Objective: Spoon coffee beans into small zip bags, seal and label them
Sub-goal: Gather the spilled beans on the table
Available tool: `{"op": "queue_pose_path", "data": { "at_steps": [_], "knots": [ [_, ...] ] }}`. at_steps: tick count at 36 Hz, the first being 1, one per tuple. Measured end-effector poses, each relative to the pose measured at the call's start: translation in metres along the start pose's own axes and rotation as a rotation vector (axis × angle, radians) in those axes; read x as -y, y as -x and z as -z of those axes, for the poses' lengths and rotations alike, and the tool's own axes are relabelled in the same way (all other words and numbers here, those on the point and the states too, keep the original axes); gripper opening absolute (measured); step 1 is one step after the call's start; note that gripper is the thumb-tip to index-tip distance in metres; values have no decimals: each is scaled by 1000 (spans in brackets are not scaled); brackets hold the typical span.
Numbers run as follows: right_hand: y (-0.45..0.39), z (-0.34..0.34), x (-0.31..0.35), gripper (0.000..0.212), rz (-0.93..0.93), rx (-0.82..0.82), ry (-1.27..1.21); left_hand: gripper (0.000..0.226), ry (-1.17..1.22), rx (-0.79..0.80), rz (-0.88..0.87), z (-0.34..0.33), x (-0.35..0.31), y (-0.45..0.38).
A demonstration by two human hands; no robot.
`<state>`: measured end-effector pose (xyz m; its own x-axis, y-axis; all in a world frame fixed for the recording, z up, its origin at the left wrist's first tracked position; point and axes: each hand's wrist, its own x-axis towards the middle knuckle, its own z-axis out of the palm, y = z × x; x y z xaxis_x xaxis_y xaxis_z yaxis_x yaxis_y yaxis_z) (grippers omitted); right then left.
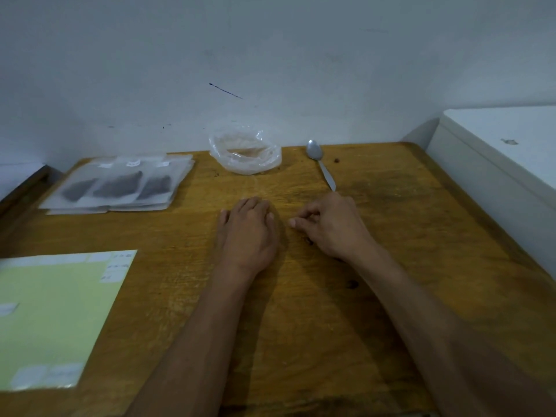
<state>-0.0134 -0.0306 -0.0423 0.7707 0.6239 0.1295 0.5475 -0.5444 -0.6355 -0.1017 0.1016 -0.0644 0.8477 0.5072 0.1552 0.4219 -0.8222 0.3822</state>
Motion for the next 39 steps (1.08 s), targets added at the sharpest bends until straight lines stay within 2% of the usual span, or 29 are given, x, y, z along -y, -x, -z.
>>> {"op": "queue_pose_path", "data": {
  "at_steps": [4,6,9,11,14,16,18,20,24,30,33,37,39],
  "knots": [
    [2,0,0,17,-58,-28,-89,43,-6,7,6,-2,1,-1],
    [3,7,-3,20,-177,-32,-303,43,-9,1,2,-2,1,-1],
    [7,22,-7,14,-385,32,-797,43,-4,-2,-7,-2,2,-1],
    [9,27,-8,15,-434,46,-917,43,-7,2,-6,-2,3,-1],
    [15,27,-8,16,-390,26,-776,44,-12,9,-12,-2,3,0],
    [21,25,-7,23,-291,14,-504,44,-16,8,-11,-1,2,1],
    [26,23,-6,20,-158,39,-229,44,-20,7,-7,0,1,2],
    [30,21,-2,14,-82,90,-82,44,-24,4,-11,1,1,4],
    [31,17,1,17,-25,128,15,42,-19,-12,-25,2,2,9],
    [36,15,0,7,-60,82,-57,43,-18,-6,-19,2,2,13],
    [41,20,-4,16,-180,16,-319,42,-14,-5,-21,3,3,15],
    [50,37,-13,18,-452,-14,-1076,43,-18,10,-22,6,1,18],
    [57,43,-18,15,-512,-53,-1181,43,-17,22,-22,7,1,20]
  ]
}}
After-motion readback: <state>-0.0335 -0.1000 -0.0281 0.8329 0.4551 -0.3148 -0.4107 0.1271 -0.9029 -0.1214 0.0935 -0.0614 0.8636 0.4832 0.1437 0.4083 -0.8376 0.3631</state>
